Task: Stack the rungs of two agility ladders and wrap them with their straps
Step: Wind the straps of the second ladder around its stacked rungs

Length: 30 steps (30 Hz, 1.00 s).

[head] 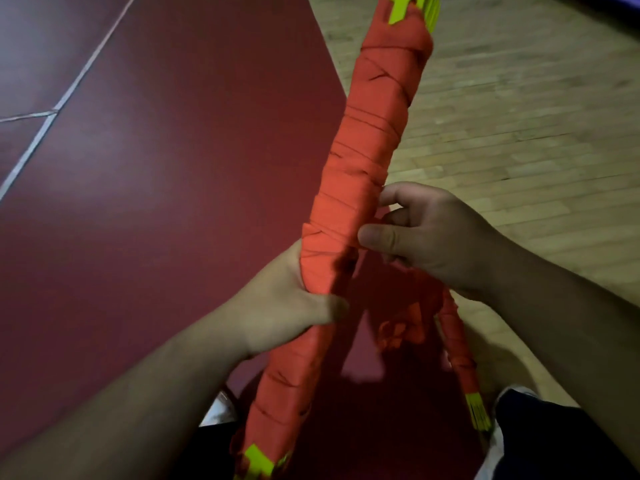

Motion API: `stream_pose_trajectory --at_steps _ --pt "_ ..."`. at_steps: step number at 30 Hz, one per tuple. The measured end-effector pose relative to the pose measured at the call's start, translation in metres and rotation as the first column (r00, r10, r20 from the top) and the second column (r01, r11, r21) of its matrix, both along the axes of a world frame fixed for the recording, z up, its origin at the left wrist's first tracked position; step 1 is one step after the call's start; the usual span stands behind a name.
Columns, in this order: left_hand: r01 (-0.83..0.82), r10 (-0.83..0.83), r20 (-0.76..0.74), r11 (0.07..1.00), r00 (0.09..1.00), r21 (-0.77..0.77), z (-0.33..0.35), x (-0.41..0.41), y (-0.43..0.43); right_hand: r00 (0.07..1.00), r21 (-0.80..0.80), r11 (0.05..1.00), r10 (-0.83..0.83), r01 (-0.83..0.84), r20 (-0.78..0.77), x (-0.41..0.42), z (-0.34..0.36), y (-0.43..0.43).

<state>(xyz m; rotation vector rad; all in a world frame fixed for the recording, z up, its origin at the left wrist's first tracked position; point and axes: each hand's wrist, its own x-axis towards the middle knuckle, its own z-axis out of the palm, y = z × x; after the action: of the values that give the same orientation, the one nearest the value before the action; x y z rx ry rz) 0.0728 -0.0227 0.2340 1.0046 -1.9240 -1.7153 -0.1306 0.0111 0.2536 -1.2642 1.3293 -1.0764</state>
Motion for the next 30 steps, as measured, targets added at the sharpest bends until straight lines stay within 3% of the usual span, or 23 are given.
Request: stream_pose_trajectory --at_steps 2,5,7,12,15,18,20,23,25,27,30 --pt "0.058 -0.057 -0.011 0.996 0.998 0.071 0.002 0.006 -0.002 0.994 0.062 0.993 0.106 -0.105 -0.011 -0.002 -0.001 0.001" --pt "0.121 -0.119 -0.025 0.989 0.993 0.086 0.006 0.014 -0.005 0.951 0.100 0.950 0.285 -0.297 0.123 -0.002 0.003 0.003" --pt "0.109 -0.107 -0.047 0.993 0.993 0.039 0.007 0.015 -0.004 0.935 0.109 0.940 0.300 -0.323 0.189 -0.003 0.004 0.003" --pt "-0.062 0.062 0.016 0.998 0.998 0.006 0.005 0.014 -0.009 0.980 0.053 0.993 0.096 -0.106 0.175 -0.002 0.003 0.004" --pt "-0.125 0.161 0.194 0.975 0.968 -0.183 -0.004 0.014 -0.010 0.992 0.014 0.999 -0.036 0.034 0.125 -0.001 0.000 0.004" --pt "-0.152 0.212 0.175 0.941 0.961 -0.304 -0.010 0.011 -0.006 0.996 -0.041 0.995 -0.087 0.088 0.036 -0.001 0.002 0.002" --pt "-0.149 0.165 0.048 0.960 0.985 -0.236 -0.010 0.011 -0.004 0.996 -0.051 0.997 -0.046 0.049 0.072 -0.003 0.003 0.002" --pt "-0.008 0.009 -0.127 1.000 0.992 0.008 -0.007 0.012 -0.003 0.976 -0.039 0.994 0.105 -0.099 0.190 -0.011 0.007 0.003" --pt "0.103 -0.088 -0.123 0.987 0.989 0.125 -0.003 0.013 -0.002 0.980 -0.010 0.993 0.121 -0.121 0.158 -0.014 0.008 0.004" --pt "0.140 -0.131 -0.059 0.972 0.990 0.188 0.001 0.013 -0.003 0.994 0.000 0.999 0.036 -0.036 0.099 -0.013 0.007 0.004" --pt "-0.042 0.037 0.038 0.988 0.999 0.151 -0.001 0.011 -0.004 0.975 0.015 0.992 -0.129 0.128 0.182 -0.004 0.004 0.003"
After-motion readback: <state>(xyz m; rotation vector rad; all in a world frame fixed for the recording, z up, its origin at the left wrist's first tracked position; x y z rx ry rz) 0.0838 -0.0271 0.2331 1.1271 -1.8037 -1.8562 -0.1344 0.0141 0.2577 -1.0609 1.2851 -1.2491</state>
